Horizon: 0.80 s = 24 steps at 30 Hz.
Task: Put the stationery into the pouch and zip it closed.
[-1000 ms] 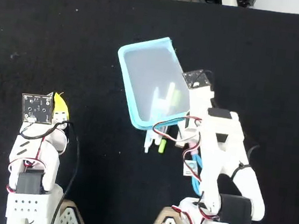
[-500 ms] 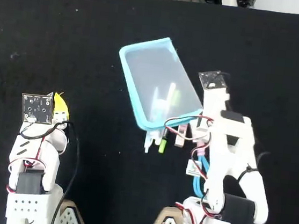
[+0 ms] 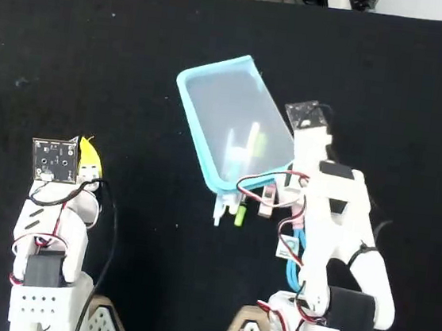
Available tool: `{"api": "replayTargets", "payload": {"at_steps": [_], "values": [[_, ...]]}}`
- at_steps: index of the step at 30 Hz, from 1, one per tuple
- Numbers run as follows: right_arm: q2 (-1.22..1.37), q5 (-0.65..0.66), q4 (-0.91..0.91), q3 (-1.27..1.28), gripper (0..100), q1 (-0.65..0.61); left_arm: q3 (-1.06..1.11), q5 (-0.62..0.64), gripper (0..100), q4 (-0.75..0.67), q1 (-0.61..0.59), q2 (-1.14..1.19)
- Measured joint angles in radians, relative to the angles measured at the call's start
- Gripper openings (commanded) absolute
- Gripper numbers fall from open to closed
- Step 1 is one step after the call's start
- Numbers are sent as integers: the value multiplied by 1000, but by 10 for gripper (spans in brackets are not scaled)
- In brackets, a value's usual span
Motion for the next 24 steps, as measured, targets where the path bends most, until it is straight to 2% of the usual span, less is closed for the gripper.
{"api": "replayTargets", "payload": {"at_steps": [5,10,17,24], "values": [[0,-3,-103,81,134,-2,0,0,34,0,0,0],[0,-3,-121,97,133,-3,0,0,34,0,0,0],[0,29,-127,97,129,75,0,0,34,0,0,0],[0,46,-127,97,10,77,0,0,34,0,0,0]]}}
